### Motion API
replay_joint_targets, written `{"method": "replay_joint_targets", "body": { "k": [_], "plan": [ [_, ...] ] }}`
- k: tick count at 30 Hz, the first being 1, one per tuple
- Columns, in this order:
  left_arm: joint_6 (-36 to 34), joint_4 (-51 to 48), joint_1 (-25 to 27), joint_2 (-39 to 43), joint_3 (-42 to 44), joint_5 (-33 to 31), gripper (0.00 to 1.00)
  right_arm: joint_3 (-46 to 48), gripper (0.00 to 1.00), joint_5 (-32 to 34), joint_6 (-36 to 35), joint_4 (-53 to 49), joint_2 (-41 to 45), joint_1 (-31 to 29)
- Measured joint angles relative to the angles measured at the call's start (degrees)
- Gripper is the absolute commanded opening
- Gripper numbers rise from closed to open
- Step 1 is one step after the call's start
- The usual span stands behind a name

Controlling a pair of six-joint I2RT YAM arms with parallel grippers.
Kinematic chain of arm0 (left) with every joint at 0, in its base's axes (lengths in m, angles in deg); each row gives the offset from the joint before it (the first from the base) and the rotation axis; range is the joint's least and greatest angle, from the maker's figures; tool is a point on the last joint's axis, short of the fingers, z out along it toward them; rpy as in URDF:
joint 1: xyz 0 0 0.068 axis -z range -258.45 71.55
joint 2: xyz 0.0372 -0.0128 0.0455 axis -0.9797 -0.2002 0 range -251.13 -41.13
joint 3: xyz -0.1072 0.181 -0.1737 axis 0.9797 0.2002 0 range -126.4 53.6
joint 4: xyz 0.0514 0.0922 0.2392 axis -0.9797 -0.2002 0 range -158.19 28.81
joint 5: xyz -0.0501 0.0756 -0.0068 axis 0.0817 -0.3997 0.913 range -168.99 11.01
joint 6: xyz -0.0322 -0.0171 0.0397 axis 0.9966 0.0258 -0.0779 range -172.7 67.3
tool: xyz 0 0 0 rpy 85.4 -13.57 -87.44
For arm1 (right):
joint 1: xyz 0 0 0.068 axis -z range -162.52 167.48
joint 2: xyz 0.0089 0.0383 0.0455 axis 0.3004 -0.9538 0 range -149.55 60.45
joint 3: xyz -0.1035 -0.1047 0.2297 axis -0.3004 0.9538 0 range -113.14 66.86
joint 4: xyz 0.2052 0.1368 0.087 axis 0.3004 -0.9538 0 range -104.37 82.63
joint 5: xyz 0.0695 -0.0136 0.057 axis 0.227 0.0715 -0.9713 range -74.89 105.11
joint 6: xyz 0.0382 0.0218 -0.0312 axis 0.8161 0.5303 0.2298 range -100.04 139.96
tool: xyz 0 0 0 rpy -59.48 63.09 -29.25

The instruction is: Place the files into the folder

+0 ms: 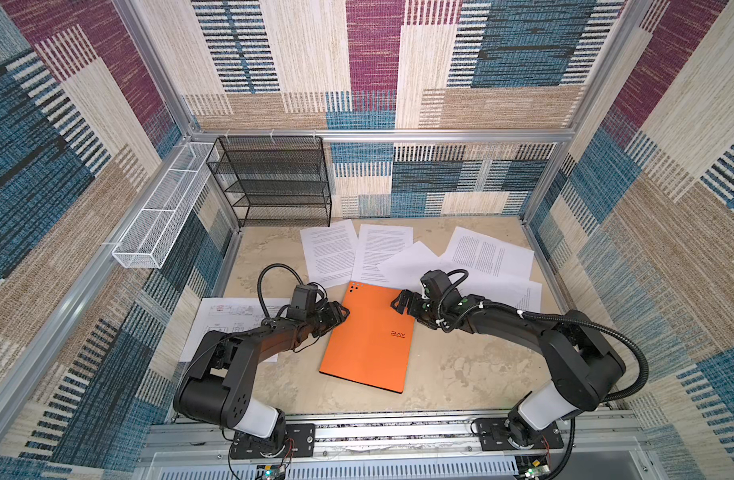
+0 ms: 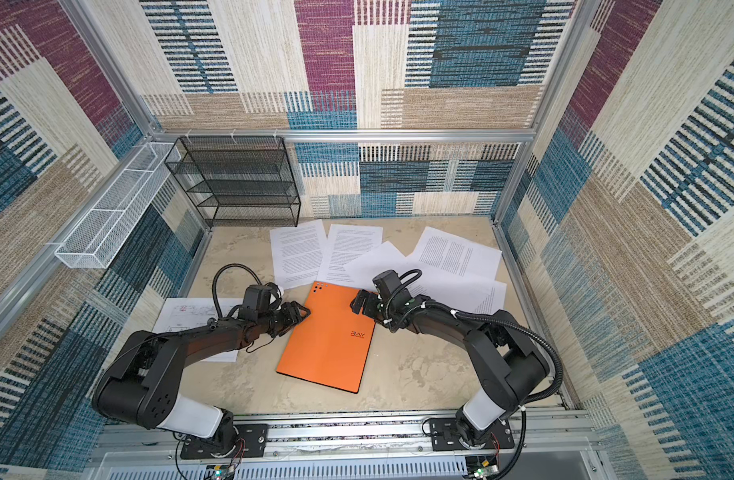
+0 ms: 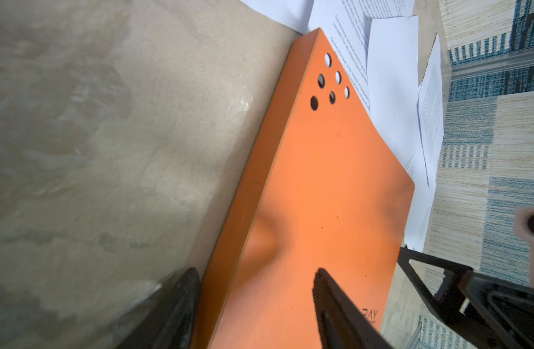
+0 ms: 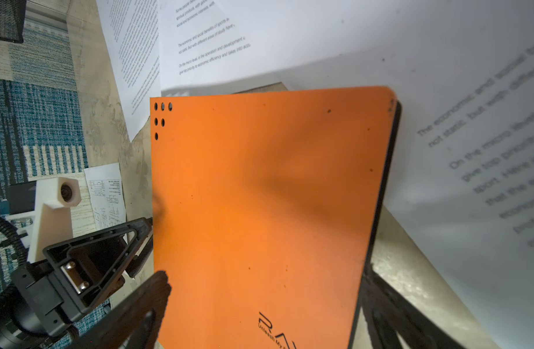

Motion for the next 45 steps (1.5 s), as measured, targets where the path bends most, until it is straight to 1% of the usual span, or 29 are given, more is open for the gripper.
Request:
{"method": "replay_joint_targets", "body": {
  "k": [4,6,9,13,15,16,18,20,21,22,25,29,33,35,38,40,42,45],
  "plan": [
    [0.8,0.7,-0.1,-0.1,0.1,0.5,0.67,1.3,1.00,-2.0,0.1,2.1,1.9,0.2],
    [2.0,1.1,-0.3,-0.2,0.1,1.4,0.67,1.3,1.00,-3.5,-0.8,4.1,2.3,0.7],
    [4.3,2.3,-0.4,0.0,0.6,1.8,0.70,0.9,1.00,-5.2,-2.3,7.8,2.1,1.5],
    [8.2,2.2,-0.1,1.9,1.2,4.7,0.75,0.9,1.00,-17.0,-2.1,15.9,1.5,0.9],
    [10.4,1.2,-0.1,3.1,1.7,5.7,0.75,1.3,1.00,-19.9,-1.4,19.3,1.1,1.2],
    [11.0,0.6,-0.1,3.5,1.6,5.9,0.77,1.2,1.00,-21.0,-1.3,20.1,0.7,1.4],
    [11.9,-2.6,-0.1,4.5,0.7,5.9,0.86,0.5,1.00,-21.8,-1.1,19.3,0.4,1.2],
    [12.0,-6.4,-0.1,5.3,-0.9,5.8,0.98,-0.7,1.00,-20.9,-1.7,17.3,1.0,1.0],
    [11.8,-9.3,-0.2,5.7,-2.4,5.4,1.00,-1.5,1.00,-20.0,-2.2,15.8,1.7,0.9],
    [11.6,-12.2,-0.2,6.0,-4.2,4.5,0.99,-2.1,1.00,-19.0,-2.6,14.6,2.4,0.9],
    [7.9,-22.0,-0.4,6.9,-11.9,2.6,0.99,-3.8,1.00,-17.2,-3.9,12.0,4.0,0.8],
    [1.9,-34.9,-1.6,8.0,-21.7,-0.7,0.99,-7.7,1.00,-17.0,-5.3,9.8,2.7,-1.2],
    [-2.0,-46.8,-3.0,8.9,-30.1,-4.2,0.99,-11.4,1.00,-18.1,-5.3,9.9,0.3,-3.7],
    [-3.5,-52.9,-4.4,9.4,-34.9,-6.1,0.99,-14.1,1.00,-18.4,-5.1,9.8,-1.5,-5.0],
    [-6.3,-62.1,-6.8,9.8,-44.4,-11.2,0.99,-19.7,1.00,-18.4,-5.1,9.4,-4.5,-7.6],
    [-8.6,-66.2,-9.0,10.2,-50.5,-13.0,0.99,-24.2,0.99,-18.4,-5.2,9.6,-7.6,-9.5],
    [-10.9,-69.7,-11.7,10.5,-55.8,-13.3,0.99,-28.4,1.00,-18.8,-5.3,9.5,-11.2,-11.0],
    [-13.2,-74.0,-16.0,10.5,-61.6,-13.1,0.99,-35.4,1.00,-19.3,-5.3,8.8,-17.3,-13.1]
  ]
}}
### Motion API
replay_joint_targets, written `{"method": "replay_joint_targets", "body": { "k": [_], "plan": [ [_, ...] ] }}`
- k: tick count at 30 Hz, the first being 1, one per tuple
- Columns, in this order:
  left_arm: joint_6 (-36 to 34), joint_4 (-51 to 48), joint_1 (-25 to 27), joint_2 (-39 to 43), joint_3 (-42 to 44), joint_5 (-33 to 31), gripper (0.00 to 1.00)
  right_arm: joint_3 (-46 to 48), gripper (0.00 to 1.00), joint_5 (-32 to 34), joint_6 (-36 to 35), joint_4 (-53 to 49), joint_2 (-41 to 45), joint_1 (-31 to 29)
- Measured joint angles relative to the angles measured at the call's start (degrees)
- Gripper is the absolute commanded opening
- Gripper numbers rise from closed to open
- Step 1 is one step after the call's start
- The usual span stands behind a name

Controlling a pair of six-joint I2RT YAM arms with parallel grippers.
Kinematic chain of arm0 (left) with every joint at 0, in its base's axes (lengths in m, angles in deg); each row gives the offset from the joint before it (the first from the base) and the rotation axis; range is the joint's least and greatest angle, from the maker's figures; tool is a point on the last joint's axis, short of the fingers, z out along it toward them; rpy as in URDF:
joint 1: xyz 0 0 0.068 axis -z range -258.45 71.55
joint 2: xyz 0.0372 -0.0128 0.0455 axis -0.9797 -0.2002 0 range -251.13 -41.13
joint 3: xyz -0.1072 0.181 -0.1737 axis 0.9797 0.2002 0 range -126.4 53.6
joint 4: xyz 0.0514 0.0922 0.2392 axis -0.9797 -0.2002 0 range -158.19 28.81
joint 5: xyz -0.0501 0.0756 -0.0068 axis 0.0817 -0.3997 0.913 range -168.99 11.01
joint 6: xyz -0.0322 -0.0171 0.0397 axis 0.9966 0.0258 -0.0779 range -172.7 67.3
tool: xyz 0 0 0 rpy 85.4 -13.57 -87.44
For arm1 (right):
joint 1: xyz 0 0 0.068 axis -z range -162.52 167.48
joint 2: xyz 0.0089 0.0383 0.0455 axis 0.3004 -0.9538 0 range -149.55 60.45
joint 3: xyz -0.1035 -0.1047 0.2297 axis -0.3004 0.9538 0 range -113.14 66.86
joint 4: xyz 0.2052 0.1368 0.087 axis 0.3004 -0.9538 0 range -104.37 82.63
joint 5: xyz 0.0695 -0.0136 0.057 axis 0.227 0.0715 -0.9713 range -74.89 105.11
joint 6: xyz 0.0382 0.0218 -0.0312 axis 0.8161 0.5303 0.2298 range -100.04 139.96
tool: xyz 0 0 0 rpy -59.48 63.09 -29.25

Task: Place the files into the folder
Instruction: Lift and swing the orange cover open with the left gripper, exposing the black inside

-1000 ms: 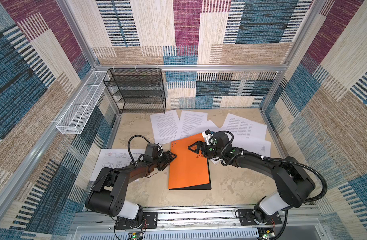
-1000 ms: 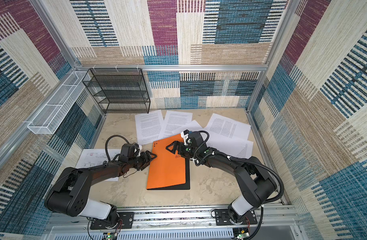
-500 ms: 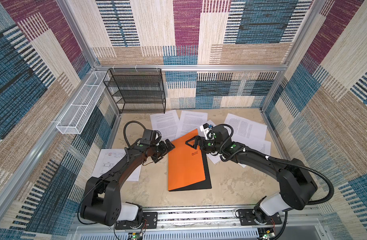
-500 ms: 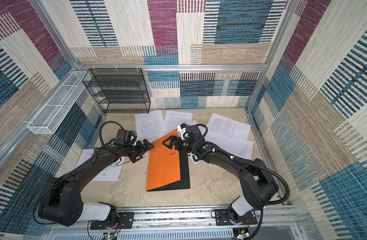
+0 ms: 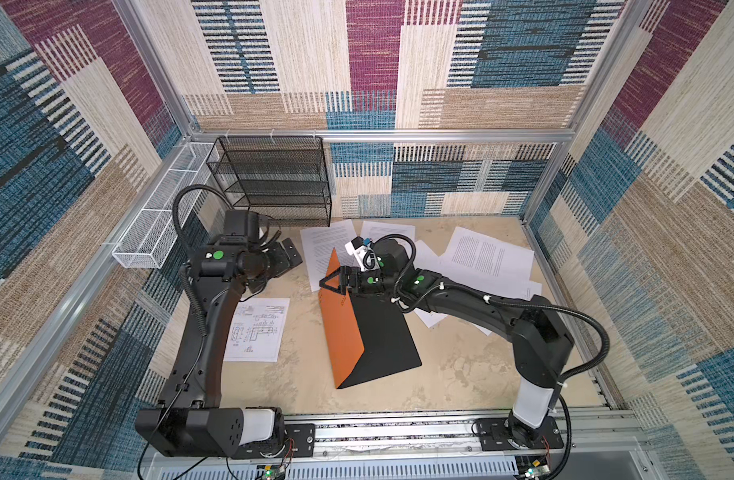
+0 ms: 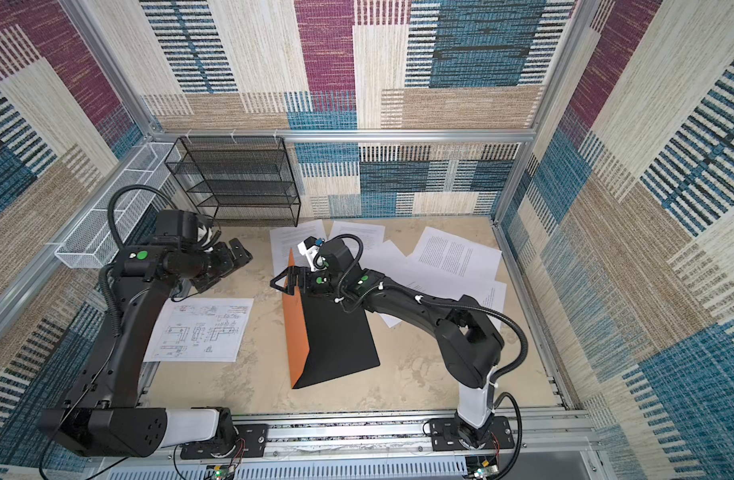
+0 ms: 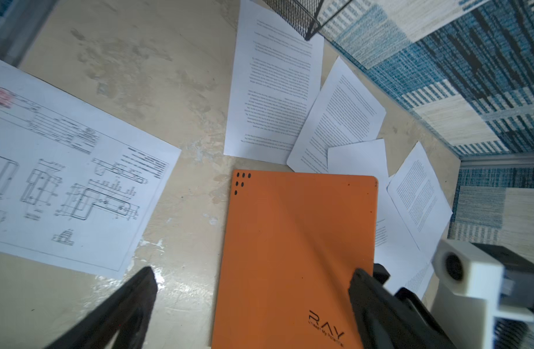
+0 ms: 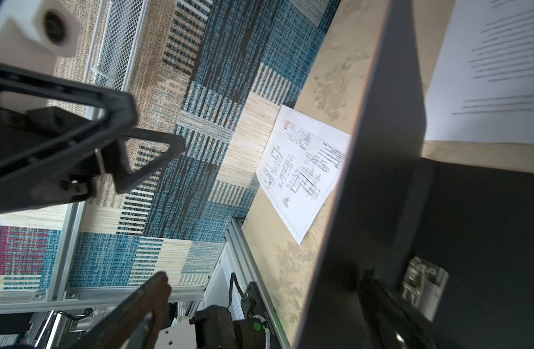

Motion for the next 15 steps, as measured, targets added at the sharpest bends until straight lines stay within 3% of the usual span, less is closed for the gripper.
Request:
{"method": "replay_joint_targets", "body": {
  "k": [6,12,15],
  "plan": [
    [-1.1,-6.0,-3.0,-1.2,-8.1,2.8,0.99,-19.2,1.00,-1.0,0.1,-1.5,-14.4,-5.5],
    [-0.7,-7.8,-4.2,0.0,-14.7,5.8,0.99,-34.5,1.00,-3.1,0.2,-5.2,-28.2,-5.6],
    [-0.8,-8.1,-4.4,-0.6,-14.1,7.8,0.99,-38.6,1.00,-3.0,-0.8,-9.0,-30.9,-5.7]
  ]
}}
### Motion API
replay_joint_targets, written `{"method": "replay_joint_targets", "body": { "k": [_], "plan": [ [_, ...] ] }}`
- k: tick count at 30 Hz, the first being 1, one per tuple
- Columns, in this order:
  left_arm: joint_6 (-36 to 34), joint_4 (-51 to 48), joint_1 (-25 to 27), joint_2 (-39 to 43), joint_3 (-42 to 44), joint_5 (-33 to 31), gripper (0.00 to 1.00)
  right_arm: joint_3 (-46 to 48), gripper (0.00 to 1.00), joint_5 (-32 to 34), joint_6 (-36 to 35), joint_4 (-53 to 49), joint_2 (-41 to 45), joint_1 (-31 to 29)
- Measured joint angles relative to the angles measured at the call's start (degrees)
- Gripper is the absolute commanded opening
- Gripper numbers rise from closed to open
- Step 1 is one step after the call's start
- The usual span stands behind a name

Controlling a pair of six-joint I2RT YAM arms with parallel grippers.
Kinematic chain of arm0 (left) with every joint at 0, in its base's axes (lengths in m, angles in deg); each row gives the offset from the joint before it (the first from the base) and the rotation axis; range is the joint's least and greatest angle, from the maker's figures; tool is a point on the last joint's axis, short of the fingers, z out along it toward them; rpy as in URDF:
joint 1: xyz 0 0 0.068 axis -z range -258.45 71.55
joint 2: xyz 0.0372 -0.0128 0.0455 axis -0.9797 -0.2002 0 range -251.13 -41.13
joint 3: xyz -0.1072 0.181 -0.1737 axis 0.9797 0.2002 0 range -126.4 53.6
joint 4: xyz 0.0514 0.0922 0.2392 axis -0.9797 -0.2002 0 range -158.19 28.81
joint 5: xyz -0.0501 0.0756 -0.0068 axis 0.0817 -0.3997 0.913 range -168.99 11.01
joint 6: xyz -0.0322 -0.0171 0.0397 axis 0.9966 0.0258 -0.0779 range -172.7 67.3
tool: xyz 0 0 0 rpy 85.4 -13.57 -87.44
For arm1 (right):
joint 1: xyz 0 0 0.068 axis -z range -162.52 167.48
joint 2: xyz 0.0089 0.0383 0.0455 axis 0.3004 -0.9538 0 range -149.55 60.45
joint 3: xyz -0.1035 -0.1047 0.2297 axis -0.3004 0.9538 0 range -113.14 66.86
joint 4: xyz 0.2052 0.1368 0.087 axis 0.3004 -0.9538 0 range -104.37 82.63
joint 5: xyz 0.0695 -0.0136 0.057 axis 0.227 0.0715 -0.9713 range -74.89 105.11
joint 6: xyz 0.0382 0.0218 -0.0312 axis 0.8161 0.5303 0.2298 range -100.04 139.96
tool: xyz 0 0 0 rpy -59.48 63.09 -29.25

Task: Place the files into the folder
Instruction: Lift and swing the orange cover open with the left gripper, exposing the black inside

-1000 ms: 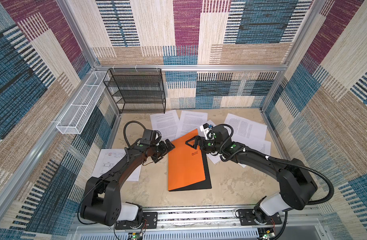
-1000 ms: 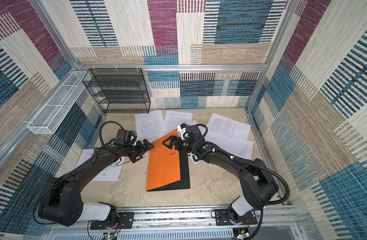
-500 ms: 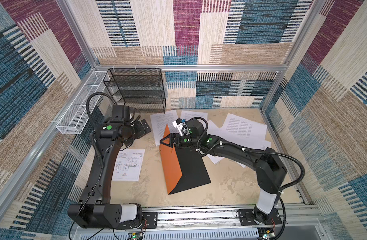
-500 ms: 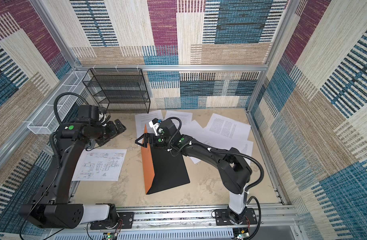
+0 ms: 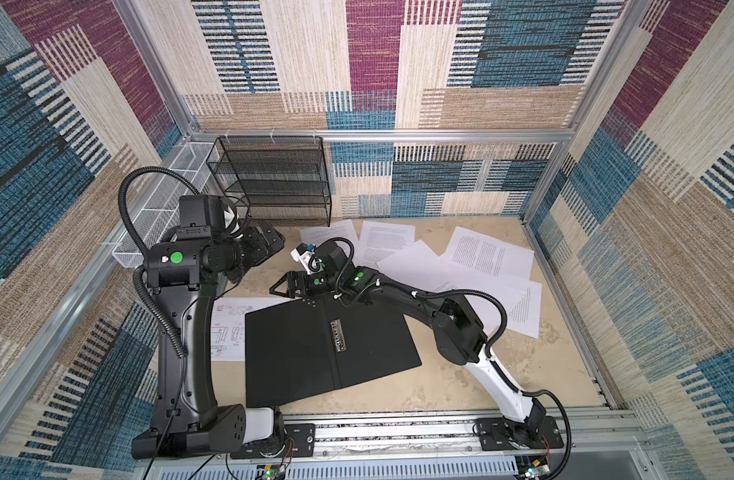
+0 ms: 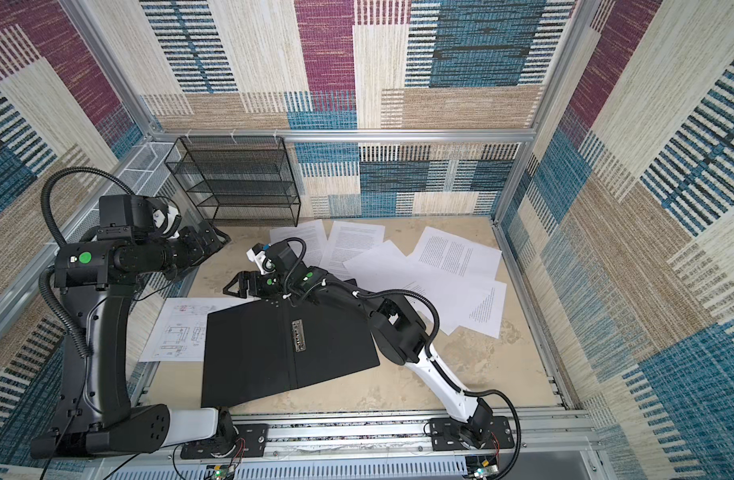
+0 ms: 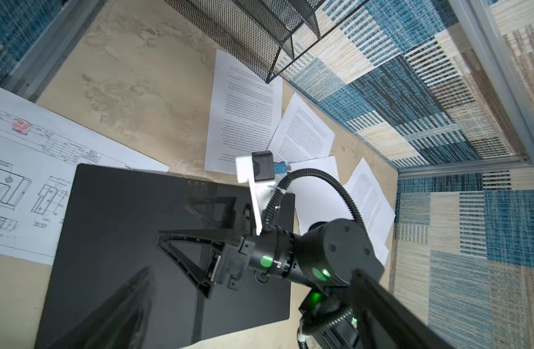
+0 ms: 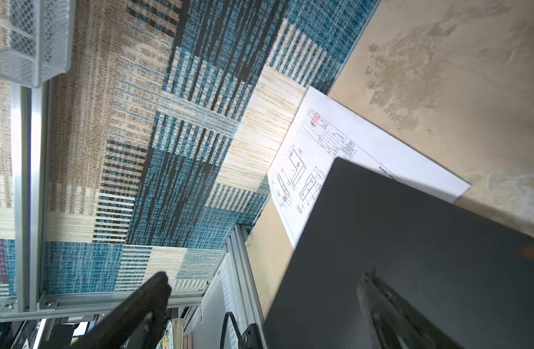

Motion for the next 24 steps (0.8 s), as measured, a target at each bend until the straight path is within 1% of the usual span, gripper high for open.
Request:
{"method": "replay_joint_targets", "body": {
  "k": [2,4,8,11,13,14,16,19,21,23,24],
  "plan": [
    [-0.4,0.0,-0.3,-0.2,1.9,1.2,0.99,1.2,1.00,0.1,-0.9,-0.3,1.0,0.1],
    [-1.0,1.3,-0.4,1.3,6.7,2.5,0.99,7.2,1.00,0.2,-1.8,-0.1,4.9,1.1],
    [-1.0,6.0,-0.4,5.9,23.3,5.6,1.00,26.3,1.00,3.3,-2.8,1.8,16.5,5.9],
    [-0.7,10.2,0.5,5.4,36.2,8.2,0.94,40.0,1.00,7.1,-4.4,3.0,23.8,8.7],
    [0.4,13.3,2.1,4.5,43.1,9.0,0.84,45.7,0.96,9.1,-5.6,3.0,25.9,9.1],
    [0.6,14.4,2.8,4.1,45.3,9.0,0.80,47.6,0.94,9.9,-6.3,2.9,26.4,9.2],
    [1.8,17.6,4.7,2.6,49.5,9.2,0.69,51.1,0.85,11.0,-7.0,3.0,26.8,9.2],
    [3.4,22.1,6.6,-0.8,53.0,9.2,0.48,55.3,0.68,11.9,-7.3,4.0,27.1,9.4],
    [4.1,25.0,8.0,-4.5,54.2,9.2,0.40,57.9,0.61,12.1,-6.8,5.0,27.3,9.9],
    [5.0,27.6,9.9,-7.9,54.8,9.2,0.36,60.3,0.55,12.3,-6.3,7.2,28.0,10.7],
    [5.4,29.1,11.1,-9.6,55.0,9.2,0.34,61.6,0.51,12.5,-5.8,8.4,28.5,11.3]
  ]
}}
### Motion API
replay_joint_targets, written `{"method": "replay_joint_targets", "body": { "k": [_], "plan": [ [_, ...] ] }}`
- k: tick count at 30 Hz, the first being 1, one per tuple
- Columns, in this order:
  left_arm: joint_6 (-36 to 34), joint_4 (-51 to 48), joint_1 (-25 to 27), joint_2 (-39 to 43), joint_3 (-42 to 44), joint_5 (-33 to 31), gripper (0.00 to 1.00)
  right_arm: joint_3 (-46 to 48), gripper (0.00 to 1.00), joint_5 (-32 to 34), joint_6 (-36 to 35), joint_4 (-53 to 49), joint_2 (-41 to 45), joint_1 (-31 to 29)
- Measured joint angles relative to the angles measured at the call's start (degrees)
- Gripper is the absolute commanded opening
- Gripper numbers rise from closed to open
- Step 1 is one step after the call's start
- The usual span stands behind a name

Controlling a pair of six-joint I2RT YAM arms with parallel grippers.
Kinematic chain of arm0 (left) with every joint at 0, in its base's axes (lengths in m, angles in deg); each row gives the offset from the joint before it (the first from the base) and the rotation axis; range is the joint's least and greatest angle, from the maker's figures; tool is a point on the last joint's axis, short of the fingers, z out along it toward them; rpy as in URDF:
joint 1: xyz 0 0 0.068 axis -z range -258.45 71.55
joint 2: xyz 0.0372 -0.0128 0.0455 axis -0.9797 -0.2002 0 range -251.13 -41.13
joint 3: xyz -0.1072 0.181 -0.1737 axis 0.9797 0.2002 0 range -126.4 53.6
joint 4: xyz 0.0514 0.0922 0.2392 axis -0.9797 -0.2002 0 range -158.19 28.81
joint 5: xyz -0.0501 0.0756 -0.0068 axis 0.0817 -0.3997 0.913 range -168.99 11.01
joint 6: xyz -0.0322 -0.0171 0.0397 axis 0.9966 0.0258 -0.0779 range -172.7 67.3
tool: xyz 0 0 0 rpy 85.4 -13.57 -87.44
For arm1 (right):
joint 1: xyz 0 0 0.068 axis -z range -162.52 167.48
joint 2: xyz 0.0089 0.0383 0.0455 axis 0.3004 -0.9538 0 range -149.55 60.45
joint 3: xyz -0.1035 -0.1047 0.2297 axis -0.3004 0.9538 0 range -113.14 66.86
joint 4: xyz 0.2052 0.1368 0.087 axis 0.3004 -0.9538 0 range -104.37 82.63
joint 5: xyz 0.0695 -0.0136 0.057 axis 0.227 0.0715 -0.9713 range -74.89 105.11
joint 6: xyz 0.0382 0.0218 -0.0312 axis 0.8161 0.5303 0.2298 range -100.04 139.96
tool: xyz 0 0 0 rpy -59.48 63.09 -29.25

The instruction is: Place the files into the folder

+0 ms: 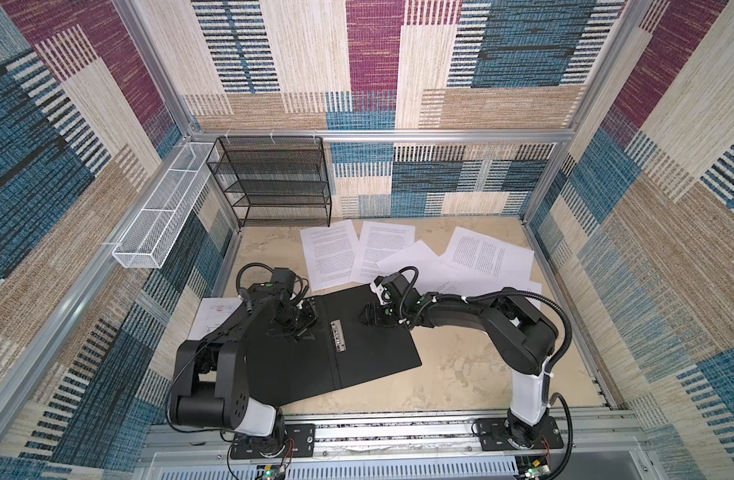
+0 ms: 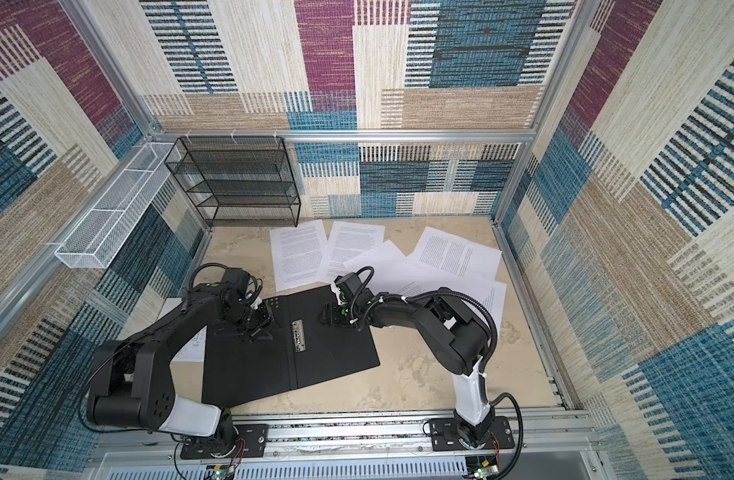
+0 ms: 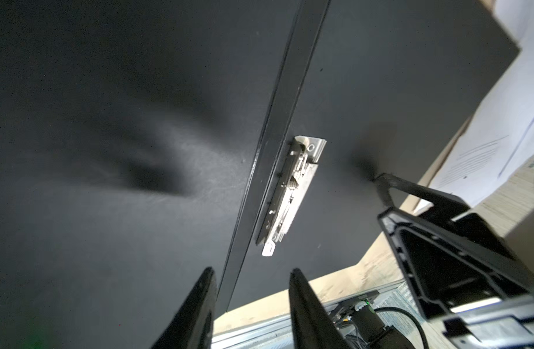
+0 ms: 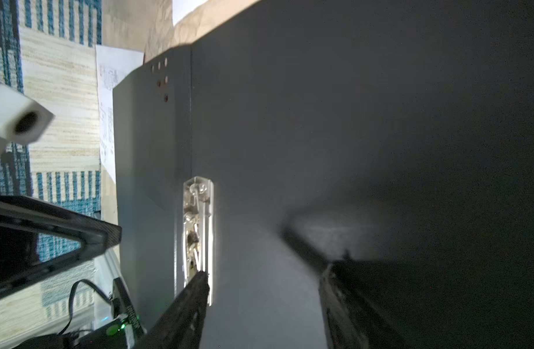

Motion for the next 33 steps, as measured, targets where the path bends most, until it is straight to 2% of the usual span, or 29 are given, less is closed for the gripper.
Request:
{"method": "replay_joint_targets", "body": {
  "k": [3,6,14,20,23,26,28,30,33],
  "plan": [
    [0.9,3.6,2.8,-4.0,0.2,0.0,0.24,3.6,0.40,0.0,1.1,2.8,1.3,1.9],
    [1.4,5.9,4.5,-8.1,-0.5,0.2,0.21,7.1,0.36,0.0,2.3,5.4,2.7,4.6],
    [5.4,13.1,11.3,-15.2,-3.8,6.2,0.21,13.2,0.33,0.0,2.6,13.0,4.3,13.5],
    [8.6,19.1,15.5,-21.1,-8.0,12.5,0.22,15.8,0.33,4.0,3.8,10.0,8.7,17.9],
    [9.4,20.3,15.9,-21.4,-9.7,13.6,0.28,15.6,0.33,5.4,3.3,5.9,10.8,17.8],
    [9.9,19.3,16.0,-19.1,-10.7,9.2,0.39,13.9,0.40,6.6,1.4,2.3,13.0,16.0],
    [10.1,18.3,15.8,-16.9,-11.8,7.7,0.38,12.3,0.42,6.7,0.0,0.8,14.5,13.9],
    [10.3,18.1,15.7,-16.1,-13.6,6.4,0.33,11.3,0.41,7.1,-1.0,0.0,15.7,11.8],
    [10.5,17.5,15.8,-18.2,-15.9,5.8,0.28,11.3,0.38,6.3,-1.0,-1.5,16.0,9.7]
  ]
}}
